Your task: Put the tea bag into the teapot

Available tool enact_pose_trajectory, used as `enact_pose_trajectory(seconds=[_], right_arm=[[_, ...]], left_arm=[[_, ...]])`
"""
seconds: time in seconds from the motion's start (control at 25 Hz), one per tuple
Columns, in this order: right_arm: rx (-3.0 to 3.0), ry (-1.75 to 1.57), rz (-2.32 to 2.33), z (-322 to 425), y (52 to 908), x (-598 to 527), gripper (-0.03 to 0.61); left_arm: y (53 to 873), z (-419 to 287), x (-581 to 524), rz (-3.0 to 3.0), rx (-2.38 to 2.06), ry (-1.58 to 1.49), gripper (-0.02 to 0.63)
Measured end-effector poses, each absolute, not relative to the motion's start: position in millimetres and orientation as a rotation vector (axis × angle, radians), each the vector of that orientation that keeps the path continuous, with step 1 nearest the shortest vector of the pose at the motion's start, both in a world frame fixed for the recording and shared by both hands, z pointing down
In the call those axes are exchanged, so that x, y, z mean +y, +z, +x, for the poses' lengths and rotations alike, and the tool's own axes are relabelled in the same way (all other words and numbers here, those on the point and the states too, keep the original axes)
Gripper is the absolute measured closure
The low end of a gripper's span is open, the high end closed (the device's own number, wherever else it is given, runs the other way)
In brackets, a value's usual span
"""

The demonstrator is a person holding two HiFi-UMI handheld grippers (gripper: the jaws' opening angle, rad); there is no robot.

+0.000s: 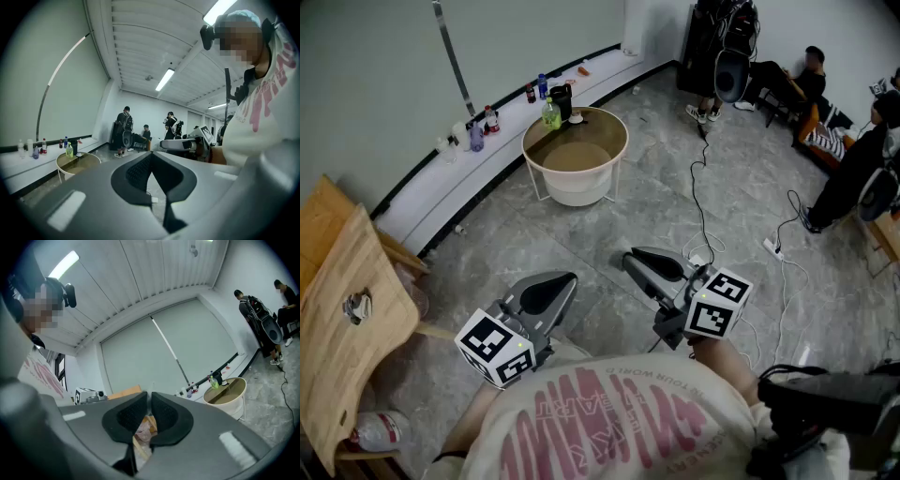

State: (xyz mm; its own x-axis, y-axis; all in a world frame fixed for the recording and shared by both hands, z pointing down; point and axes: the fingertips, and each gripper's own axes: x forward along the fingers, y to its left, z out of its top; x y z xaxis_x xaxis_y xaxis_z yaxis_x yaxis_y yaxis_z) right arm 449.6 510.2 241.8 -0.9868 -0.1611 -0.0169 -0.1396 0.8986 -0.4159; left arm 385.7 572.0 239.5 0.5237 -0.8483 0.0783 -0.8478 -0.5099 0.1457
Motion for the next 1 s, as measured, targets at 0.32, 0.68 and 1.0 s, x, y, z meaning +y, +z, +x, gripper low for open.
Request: enact_pose_trajectory(seconds=[0.32,0.68,1.0], right_arm=[[3.014,-0.638,-0.248,449.8,247.6,507.4,0.543],[3.014,-0.618,-0.149,438.6,246.9,485.4,0.541],[3.024,-0.642,-0.208,400.4,249.4,427.7,0.541]], left_arm=[[246.0,381.2,567.2,2.592,-1.475,-0.006,0.598],[234.0,315.0,564.9,2.441,-1.792,-0.015,0.598],[231.0,243.3,512.7,2.369,-1.869,-0.023,0.598]])
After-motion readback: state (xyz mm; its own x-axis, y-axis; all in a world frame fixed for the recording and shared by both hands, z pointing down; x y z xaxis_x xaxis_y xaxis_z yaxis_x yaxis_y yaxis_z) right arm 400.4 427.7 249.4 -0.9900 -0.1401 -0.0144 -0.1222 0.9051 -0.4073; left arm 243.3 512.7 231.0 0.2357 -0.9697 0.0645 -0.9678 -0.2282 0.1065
